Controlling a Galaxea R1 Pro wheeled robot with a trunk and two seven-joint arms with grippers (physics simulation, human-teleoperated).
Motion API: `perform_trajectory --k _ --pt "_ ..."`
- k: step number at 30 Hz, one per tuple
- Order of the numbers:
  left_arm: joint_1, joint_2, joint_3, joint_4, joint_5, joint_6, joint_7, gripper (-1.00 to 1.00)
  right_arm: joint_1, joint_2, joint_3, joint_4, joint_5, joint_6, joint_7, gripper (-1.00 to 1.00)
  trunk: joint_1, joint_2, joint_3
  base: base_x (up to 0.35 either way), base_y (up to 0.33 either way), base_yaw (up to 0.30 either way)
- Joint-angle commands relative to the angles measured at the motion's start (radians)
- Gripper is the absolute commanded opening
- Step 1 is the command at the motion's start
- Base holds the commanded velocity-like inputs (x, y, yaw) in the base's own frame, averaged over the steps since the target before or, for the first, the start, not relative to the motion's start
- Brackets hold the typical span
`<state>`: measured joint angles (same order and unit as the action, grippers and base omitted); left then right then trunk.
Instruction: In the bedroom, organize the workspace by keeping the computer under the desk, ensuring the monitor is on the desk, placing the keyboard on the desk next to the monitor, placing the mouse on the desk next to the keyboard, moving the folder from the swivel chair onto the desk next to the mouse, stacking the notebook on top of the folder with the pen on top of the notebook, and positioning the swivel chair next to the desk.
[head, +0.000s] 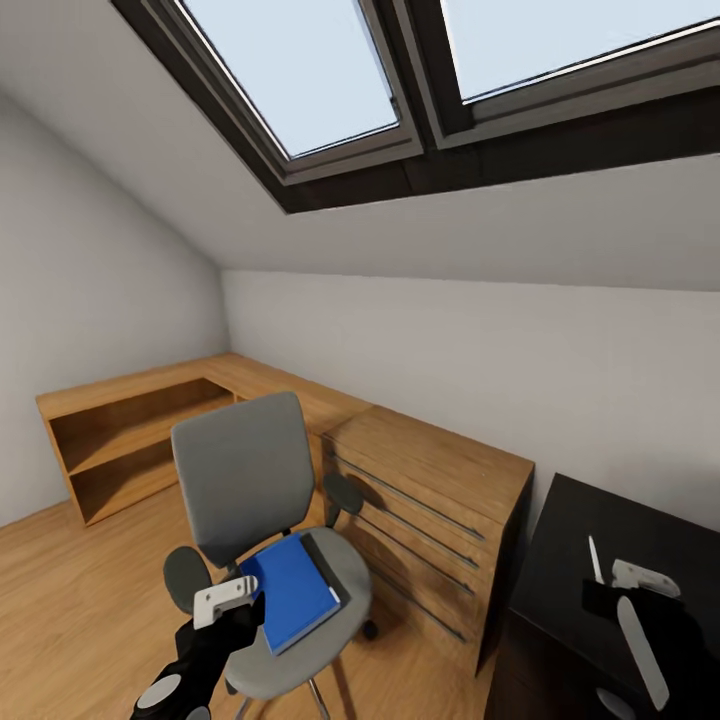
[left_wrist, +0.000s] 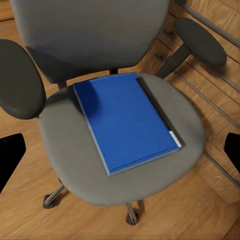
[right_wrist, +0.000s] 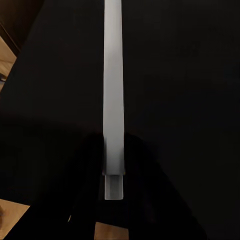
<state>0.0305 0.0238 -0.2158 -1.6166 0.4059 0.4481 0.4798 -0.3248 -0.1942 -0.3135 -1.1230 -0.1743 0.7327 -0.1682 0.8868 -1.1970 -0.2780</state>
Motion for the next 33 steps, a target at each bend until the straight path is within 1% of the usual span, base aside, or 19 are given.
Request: perform_trajectory --k 1,5,11,14,15,18,27,33 --pt "0.000 0.001 -0.003 -0.002 0.010 0.001 0.010 1.00 -0.006 0.000 0.000 0.007 -0.013 0.000 -0.008 -1.00 0.004 -0.008 -0.004 -0.002 -0.002 0.000" --pt "0.000 0.000 -0.003 -0.002 0.010 0.000 0.010 1.00 -0.011 -0.001 -0.001 0.016 -0.023 -0.002 -0.007 -1.00 0.019 -0.036 -0.017 0.000 0.000 0.000" --pt "0.000 -0.002 -0.004 -0.002 0.010 0.000 0.011 1.00 -0.011 -0.001 0.000 0.017 -0.083 -0.002 0.023 -1.00 0.042 -0.078 -0.036 0.000 0.000 0.000" --pt "0.000 -0.002 -0.004 -0.002 0.010 0.000 0.011 1.00 -0.011 -0.001 -0.001 0.018 -0.097 -0.003 0.044 -1.00 0.054 -0.099 -0.045 0.000 0.000 0.000" --pt "0.000 -0.002 -0.007 -0.002 0.010 0.000 0.012 1.00 -0.011 -0.001 -0.002 0.020 -0.110 -0.003 0.059 -1.00 0.058 -0.106 -0.048 0.000 0.000 0.000" --pt "0.000 -0.002 -0.013 -0.002 0.010 0.000 0.012 1.00 -0.011 -0.002 -0.008 0.033 -0.126 -0.003 0.067 -1.00 0.069 -0.127 -0.058 0.000 0.000 0.000" --pt "0.000 -0.002 -0.016 -0.002 0.010 0.000 0.013 1.00 -0.012 -0.002 -0.028 0.043 -0.134 -0.003 0.071 -1.00 0.104 -0.190 -0.086 0.000 0.000 0.000" --pt "0.000 -0.002 -0.016 -0.002 0.010 0.000 0.013 1.00 -0.012 -0.002 -0.031 0.042 -0.134 -0.003 0.072 -1.00 0.127 -0.232 -0.105 0.000 0.000 0.000"
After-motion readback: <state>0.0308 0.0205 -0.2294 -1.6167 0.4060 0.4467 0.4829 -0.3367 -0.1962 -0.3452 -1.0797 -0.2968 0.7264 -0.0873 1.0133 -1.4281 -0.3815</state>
